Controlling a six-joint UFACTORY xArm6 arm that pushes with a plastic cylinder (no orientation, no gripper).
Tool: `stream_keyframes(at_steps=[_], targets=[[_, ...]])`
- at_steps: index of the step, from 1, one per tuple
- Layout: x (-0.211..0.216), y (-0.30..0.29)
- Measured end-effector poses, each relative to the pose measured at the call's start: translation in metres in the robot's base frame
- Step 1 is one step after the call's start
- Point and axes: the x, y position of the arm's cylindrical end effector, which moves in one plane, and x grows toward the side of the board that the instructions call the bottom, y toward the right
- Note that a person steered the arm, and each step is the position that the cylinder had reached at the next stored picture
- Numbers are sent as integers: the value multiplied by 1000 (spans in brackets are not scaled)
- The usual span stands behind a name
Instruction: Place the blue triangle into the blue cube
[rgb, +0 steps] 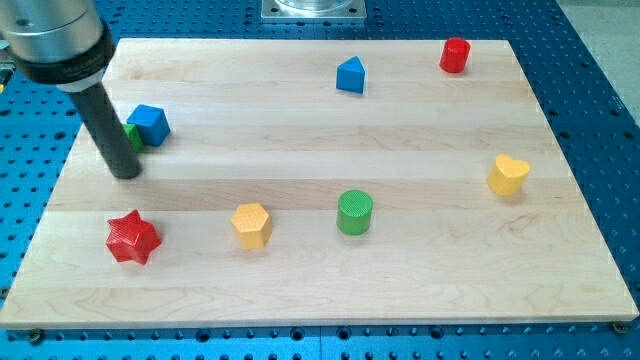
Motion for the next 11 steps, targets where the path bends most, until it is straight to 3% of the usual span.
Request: stream_keyframes(at_steps=[1, 2, 3, 4, 5, 6, 8, 9, 10, 11], targets=[[25, 32], [10, 136], [-16, 279], [-96, 306], [-158, 294], [-171, 281], [-155, 112], [-110, 68], [-64, 72], [-49, 77]])
